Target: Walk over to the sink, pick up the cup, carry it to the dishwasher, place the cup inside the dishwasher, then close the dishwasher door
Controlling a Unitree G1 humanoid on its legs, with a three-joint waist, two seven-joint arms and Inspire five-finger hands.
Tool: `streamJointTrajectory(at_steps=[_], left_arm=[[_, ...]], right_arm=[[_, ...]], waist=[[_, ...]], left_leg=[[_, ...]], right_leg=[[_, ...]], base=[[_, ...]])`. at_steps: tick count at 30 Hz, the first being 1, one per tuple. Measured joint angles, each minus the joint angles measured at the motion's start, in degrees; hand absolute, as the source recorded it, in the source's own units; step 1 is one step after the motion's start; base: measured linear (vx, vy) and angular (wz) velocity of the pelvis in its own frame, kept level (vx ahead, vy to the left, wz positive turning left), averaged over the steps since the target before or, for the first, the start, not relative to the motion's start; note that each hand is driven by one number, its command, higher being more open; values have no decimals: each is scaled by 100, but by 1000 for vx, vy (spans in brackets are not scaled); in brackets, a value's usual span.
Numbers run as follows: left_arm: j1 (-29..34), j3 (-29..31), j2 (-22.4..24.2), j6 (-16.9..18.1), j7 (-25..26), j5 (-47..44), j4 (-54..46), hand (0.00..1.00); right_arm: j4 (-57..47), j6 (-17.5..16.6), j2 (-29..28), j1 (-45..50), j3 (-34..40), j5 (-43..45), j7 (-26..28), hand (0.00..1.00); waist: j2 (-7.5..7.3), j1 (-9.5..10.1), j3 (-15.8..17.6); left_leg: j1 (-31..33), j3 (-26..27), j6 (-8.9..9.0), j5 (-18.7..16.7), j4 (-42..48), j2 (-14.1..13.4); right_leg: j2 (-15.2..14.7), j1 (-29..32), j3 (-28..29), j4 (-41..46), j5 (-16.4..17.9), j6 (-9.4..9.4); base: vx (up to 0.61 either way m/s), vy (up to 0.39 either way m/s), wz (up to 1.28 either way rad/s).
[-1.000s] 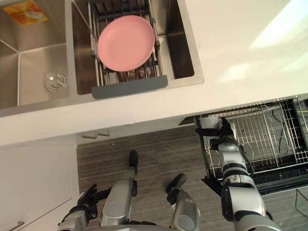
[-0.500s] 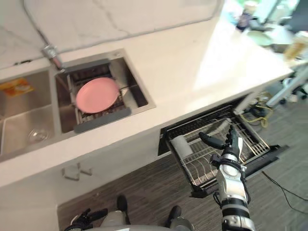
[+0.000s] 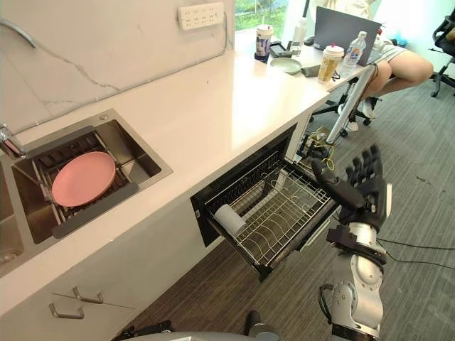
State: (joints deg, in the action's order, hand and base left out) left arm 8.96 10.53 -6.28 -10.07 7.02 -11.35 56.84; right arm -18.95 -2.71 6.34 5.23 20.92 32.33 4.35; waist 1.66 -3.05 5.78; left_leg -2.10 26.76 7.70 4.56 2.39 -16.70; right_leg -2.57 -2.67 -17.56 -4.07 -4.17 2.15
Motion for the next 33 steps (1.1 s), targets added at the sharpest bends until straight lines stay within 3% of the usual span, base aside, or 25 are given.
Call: streamJointTrajectory(at_steps=[4, 8, 13, 16, 17, 19, 20, 21, 22, 23, 24, 26, 27, 28, 29, 31, 33], left_arm=[[32, 94, 66, -97, 18, -244, 42, 100], [91, 84, 141, -60, -22, -333, 154, 100], [146, -13, 92, 124, -372, -338, 256, 100], [137, -247, 33, 193, -399, -322, 261, 100], [124, -394, -23, 141, -397, -315, 262, 100], [112, -486, -54, -20, -354, -314, 255, 100], [99, -463, -124, -144, -329, -324, 252, 100], [88, -400, -188, -231, -323, -350, 240, 100], [59, -357, -253, -297, -320, -350, 235, 100], [27, -336, -286, -354, -312, -322, 243, 100], [-83, -269, -312, -499, -328, -317, 338, 100], [-152, -71, -337, -679, -405, -302, 389, 100], [-143, -52, -352, -704, -449, -275, 390, 100], [-132, 59, -383, -717, -517, -188, 390, 100], [-119, 132, -391, -717, -551, -83, 409, 100], [-104, 212, -336, -679, -549, -102, 389, 100], [-73, 364, -287, -645, -536, -128, 386, 100]], right_arm=[[-113, -28, 6, -23, -311, 457, 638, 100], [1, -22, -2, -17, -585, 578, 798, 100], [444, -22, 0, -37, -861, 589, 781, 100], [683, -23, 5, -67, -928, 587, 739, 100], [757, -26, 14, -70, -920, 586, 641, 100], [934, -76, 30, -87, -901, 585, 467, 100], [983, -77, -1, -86, -930, 585, 372, 100], [985, -92, -7, -86, -1021, 592, 333, 100], [985, -104, -38, -72, -1086, 598, 351, 100], [982, -109, -48, -71, -1124, 625, 377, 100], [900, -111, -49, -75, -1131, 689, 510, 100], [718, -118, -47, -90, -1130, 689, 611, 100], [662, -119, -47, -88, -1131, 690, 641, 100], [599, -149, -47, -87, -1133, 689, 676, 100], [592, -164, -11, -84, -1131, 688, 668, 100], [596, -201, 5, -127, -1130, 688, 667, 100], [647, -201, 13, -171, -1100, 682, 609, 100]], waist=[[62, 3, -84], [158, 22, -216], [105, 118, -273], [47, 211, -284], [17, 207, -299], [7, 217, -307], [-101, 219, -290], [-187, 207, -275], [-257, 185, -267], [-288, 177, -272], [-349, 175, -264], [-414, 157, -234], [-451, 151, -251], [-598, 144, -294], [-714, 163, -353], [-679, 240, -353], [-628, 229, -311]], left_leg=[[8, -185, -19, 87, -266, 189], [-3, -510, -91, 282, -639, 509], [-43, -945, -234, 242, -735, 937], [-31, -1142, -369, 124, -760, 1208], [-28, -1302, -467, 58, -763, 1332], [-43, -1516, -527, 31, -755, 1401], [-78, -1639, -589, 0, -746, 1485], [-170, -1802, -671, -14, -724, 1486], [-187, -1945, -722, -19, -718, 1467], [-186, -2051, -734, -19, -714, 1419], [-181, -2304, -738, -21, -705, 1308], [-187, -2547, -737, -23, -696, 1300], [-174, -2605, -733, -24, -692, 1342], [-185, -2727, -724, -26, -702, 1510], [-255, -2802, -691, -39, -751, 1631], [-243, -2786, -623, -51, -756, 1590], [-263, -2770, -537, 3, -759, 1466]], right_leg=[[-129, -101, -304, -98, 19, 77], [-363, -213, -685, -72, 20, 204], [-727, -513, -1137, -40, 70, 470], [-1171, -308, -1264, 750, 434, 654], [-1440, -172, -1335, 1346, 606, 713], [-1863, 307, -1260, 2709, 616, 538], [-2075, 684, -968, 3572, 467, -64], [-2072, 974, -367, 4112, 236, -303], [-1875, 1077, 51, 4295, 450, -33], [-1664, 1093, 234, 4246, 730, 32], [-1094, 1079, 540, 3798, 1178, 152], [-676, 1081, 790, 3158, 1237, 179], [-601, 1068, 889, 2932, 1198, 202], [-592, 1060, 1045, 2582, 764, 273], [-706, 903, 1001, 2421, 799, 320], [-644, 633, 969, 1855, 1008, 275], [-492, 527, 886, 1694, 956, 217]], base=[[37, 49, 34], [93, 88, 59], [72, 88, 49], [49, 134, 39], [47, 188, 64], [28, 199, 65], [67, 173, 61], [83, 134, 72], [99, 37, 62], [79, -30, 80], [72, -35, 71], [46, -56, 75], [39, -104, 79], [63, -152, 69], [90, -163, 60], [116, -154, 21], [83, -115, 4]])
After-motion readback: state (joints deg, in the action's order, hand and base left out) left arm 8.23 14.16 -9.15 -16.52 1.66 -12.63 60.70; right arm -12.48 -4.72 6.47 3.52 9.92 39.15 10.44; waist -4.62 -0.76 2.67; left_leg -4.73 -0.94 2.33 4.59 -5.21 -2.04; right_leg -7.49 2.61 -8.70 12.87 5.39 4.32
